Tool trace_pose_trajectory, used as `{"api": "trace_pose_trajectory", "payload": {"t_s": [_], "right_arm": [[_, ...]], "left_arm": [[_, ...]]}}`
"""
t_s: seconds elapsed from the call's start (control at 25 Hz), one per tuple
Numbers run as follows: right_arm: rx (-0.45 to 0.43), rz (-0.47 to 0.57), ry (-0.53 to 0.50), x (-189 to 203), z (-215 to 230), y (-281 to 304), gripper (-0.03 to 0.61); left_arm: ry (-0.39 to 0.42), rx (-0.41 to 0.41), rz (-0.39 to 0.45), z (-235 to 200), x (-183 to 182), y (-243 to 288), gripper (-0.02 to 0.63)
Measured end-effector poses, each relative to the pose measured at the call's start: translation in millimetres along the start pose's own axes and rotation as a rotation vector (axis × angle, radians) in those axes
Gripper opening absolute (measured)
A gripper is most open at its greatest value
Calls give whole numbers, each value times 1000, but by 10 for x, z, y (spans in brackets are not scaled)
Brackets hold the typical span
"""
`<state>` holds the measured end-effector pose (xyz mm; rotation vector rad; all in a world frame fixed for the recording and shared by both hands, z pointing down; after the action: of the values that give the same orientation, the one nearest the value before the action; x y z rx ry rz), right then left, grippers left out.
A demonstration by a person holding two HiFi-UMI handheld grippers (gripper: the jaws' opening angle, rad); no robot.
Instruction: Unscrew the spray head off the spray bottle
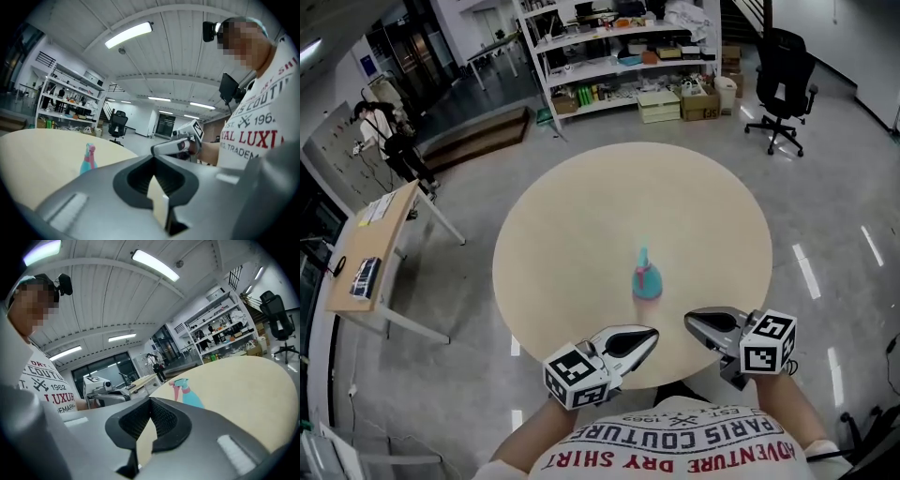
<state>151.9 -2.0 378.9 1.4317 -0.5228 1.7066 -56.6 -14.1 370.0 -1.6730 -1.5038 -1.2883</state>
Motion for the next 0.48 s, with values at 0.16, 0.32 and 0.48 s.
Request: {"api": "trace_pose_trajectory", "payload": {"t_s": [0.16, 0.32, 0.48], "right_arm": [[-28, -17, 23, -59, 283, 130, -3], [-14, -40, 50, -126, 539, 92, -3], [-26, -38, 67, -131, 739, 264, -3]], "left_arm": [[-33, -57, -1, -336, 39, 36, 2], [-75, -93, -18, -555, 70, 195, 3], [-48, -174, -29, -821, 129, 201, 94]]}}
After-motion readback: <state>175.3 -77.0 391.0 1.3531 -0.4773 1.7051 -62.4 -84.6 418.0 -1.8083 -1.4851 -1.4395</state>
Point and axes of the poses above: the fingertips, and each gripper's own axes: y forward along the fingers, z to its right, x out of its underside, the point moved 9 cm from there along -y, backward along the fingers, and after that the axes turned 10 degrees about -y, right-handed, at the moved point
